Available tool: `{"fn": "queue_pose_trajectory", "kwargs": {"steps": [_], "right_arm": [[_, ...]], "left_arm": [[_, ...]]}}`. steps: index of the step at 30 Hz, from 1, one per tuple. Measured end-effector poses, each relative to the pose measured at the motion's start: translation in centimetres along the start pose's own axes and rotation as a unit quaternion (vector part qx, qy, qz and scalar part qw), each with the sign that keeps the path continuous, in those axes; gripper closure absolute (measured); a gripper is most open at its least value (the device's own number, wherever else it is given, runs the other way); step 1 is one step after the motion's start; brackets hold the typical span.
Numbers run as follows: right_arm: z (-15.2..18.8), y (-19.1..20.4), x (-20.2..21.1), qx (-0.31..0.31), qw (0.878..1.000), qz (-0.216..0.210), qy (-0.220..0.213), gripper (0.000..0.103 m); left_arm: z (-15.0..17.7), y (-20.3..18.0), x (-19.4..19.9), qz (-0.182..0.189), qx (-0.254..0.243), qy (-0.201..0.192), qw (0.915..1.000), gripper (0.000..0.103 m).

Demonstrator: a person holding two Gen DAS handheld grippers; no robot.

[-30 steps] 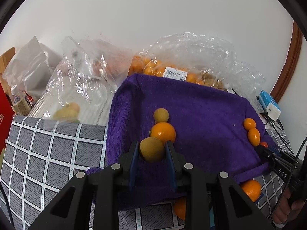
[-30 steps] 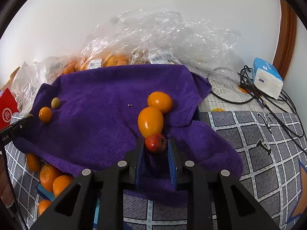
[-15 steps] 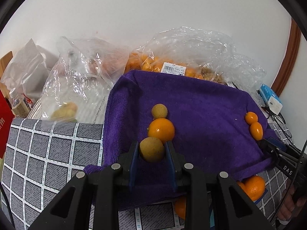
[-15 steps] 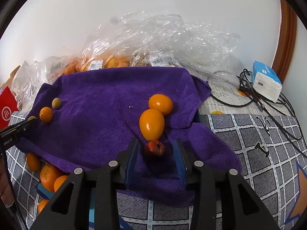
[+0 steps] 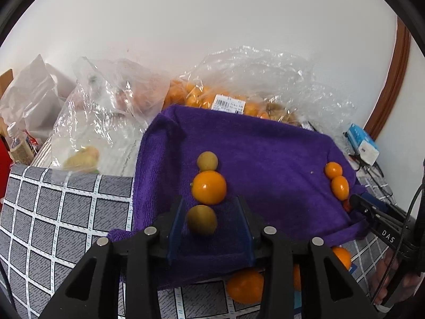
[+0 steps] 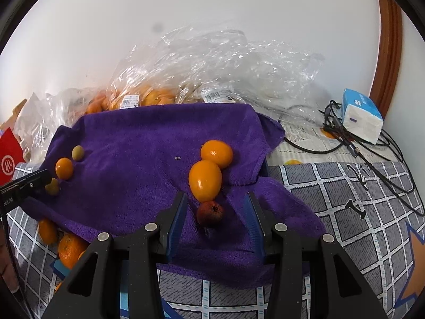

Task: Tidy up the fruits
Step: 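Open both tools to release the strawberry and yellow-green fruit on the towel, then grasp a large orange with the right tool while the left grasps another orange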

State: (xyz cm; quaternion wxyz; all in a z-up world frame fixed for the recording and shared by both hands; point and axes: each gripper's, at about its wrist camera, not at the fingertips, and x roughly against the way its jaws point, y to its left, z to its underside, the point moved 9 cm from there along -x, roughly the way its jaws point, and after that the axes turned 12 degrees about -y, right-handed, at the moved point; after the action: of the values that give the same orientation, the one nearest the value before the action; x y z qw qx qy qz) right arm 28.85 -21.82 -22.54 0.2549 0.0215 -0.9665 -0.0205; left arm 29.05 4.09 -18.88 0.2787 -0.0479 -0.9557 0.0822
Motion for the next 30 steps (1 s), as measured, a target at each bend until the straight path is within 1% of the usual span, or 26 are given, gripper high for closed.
{"fn": "queue_pose_trajectory", "kwargs": {"steps": [2, 6, 8, 11, 14, 17, 20, 22, 23, 24, 26, 28, 29, 30], "right_arm": [[-0.2, -0.1, 0.2, -0.009, 1.0, -0.007, -0.004, 0.059], [-1.2, 0.0, 1.2, -0.005, 1.0, 0.002, -0.029, 0.059], [-1.7, 0.1, 1.6, -0.007, 0.999, 0.0, -0.035, 0.059], [-2.1, 0.1, 2.2, -0.01, 0.999, 0.006, -0.029, 0.059], [-2.0, 0.5, 3.5, 0.002, 1.0, 0.007, -0.02, 0.059], [-1.1, 0.6, 4.6, 0.014, 1.0, 0.011, -0.013, 0.059], [0.2, 0.4, 5.5, 0.006, 1.0, 0.013, -0.004, 0.059], [1.2, 0.6, 6.2, -0.003, 1.0, 0.003, 0.003, 0.059], [1.7, 0.8, 6.5, -0.009, 1.0, -0.006, 0.007, 0.06], [2.3, 1.2, 6.8, -0.016, 1.0, -0.018, 0.012, 0.063], [3.1, 1.9, 7.4, -0.011, 0.999, -0.031, 0.017, 0.065], [3.7, 2.7, 7.8, -0.006, 0.999, -0.043, 0.017, 0.065], [4.0, 3.4, 7.8, -0.004, 0.998, -0.059, 0.027, 0.065], [4.2, 3.9, 7.8, -0.002, 0.997, -0.068, 0.034, 0.065]], "left_arm": [[-0.2, 0.0, 0.3, 0.006, 0.008, -0.004, 0.9999, 0.063], [-0.7, 0.3, 1.0, 0.007, 0.018, -0.017, 0.9997, 0.061], [-1.0, 0.4, 1.3, 0.006, 0.023, -0.024, 0.9994, 0.061], [-1.3, 0.6, 1.7, 0.008, 0.032, -0.031, 0.999, 0.061], [-1.5, 0.8, 1.9, 0.004, 0.033, -0.04, 0.9987, 0.061], [-1.8, 1.1, 2.2, 0.004, 0.037, -0.047, 0.9982, 0.061], [-1.9, 1.2, 2.7, 0.002, 0.04, -0.059, 0.9974, 0.061], [-1.7, 1.3, 2.8, 0.002, 0.047, -0.06, 0.9971, 0.061], [-1.5, 1.1, 2.8, 0.006, 0.047, -0.058, 0.9972, 0.061], [-1.5, 1.0, 3.0, 0.005, 0.042, -0.06, 0.9973, 0.061], [-1.9, 1.0, 3.5, -0.003, 0.03, -0.076, 0.9966, 0.061], [-2.5, 0.9, 4.2, -0.009, 0.018, -0.095, 0.9953, 0.061], [-2.9, 1.0, 4.5, -0.009, 0.017, -0.105, 0.9943, 0.061], [-3.0, 1.1, 4.8, -0.015, 0.018, -0.104, 0.9943, 0.061]]}}
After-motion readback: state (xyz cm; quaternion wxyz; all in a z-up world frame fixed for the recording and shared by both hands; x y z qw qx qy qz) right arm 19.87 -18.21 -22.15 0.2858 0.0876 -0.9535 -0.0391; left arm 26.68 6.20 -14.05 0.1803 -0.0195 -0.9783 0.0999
